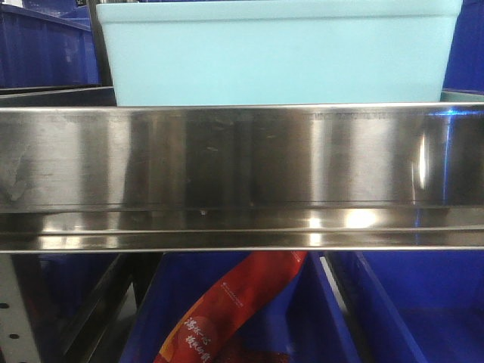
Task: Fetch blue bin and place on conveyor start
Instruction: 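Reach both grippers toward the turquoise bin on the upper shelf, then close both grippers on opposite side walls of the turquoise bin, then lift the turquoise bin with both grippers and pull it off the shelf, then hold the bin with both grippers while the base drives to the conveyor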
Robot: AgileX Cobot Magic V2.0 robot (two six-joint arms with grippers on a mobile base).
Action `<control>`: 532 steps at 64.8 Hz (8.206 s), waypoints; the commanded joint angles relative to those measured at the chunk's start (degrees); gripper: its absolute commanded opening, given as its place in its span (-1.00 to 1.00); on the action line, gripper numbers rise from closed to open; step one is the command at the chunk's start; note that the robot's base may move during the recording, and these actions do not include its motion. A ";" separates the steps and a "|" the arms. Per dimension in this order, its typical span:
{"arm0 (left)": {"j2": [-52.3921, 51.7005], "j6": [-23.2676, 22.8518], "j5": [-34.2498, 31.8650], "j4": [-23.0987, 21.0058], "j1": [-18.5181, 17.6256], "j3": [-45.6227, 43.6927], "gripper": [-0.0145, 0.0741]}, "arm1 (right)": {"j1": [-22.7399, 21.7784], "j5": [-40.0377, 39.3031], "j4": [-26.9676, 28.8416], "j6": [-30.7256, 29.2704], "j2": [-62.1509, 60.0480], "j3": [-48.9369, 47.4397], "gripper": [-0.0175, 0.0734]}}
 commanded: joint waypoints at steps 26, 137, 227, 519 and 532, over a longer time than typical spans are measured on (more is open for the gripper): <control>-0.22 0.24 -1.03 -0.30 0.13 -0.15 -0.92 | 0.15 -1.27 0.06 -0.29 -0.17 -0.07 -0.97; 46.31 7.35 32.35 -2.26 -27.85 -58.65 0.33 | 5.73 20.67 -3.21 0.08 32.42 -43.72 0.64; 112.82 -16.42 66.97 3.80 -23.60 -117.49 0.33 | 12.72 58.39 -1.07 1.10 99.29 -97.95 0.62; 81.97 -19.23 66.97 12.55 -27.08 -97.56 -0.92 | 18.36 39.23 2.44 1.20 84.46 -97.95 -0.95; 81.97 -19.23 66.97 12.55 -27.08 -97.56 -0.92 | 18.36 33.49 2.44 1.20 84.46 -97.95 -0.95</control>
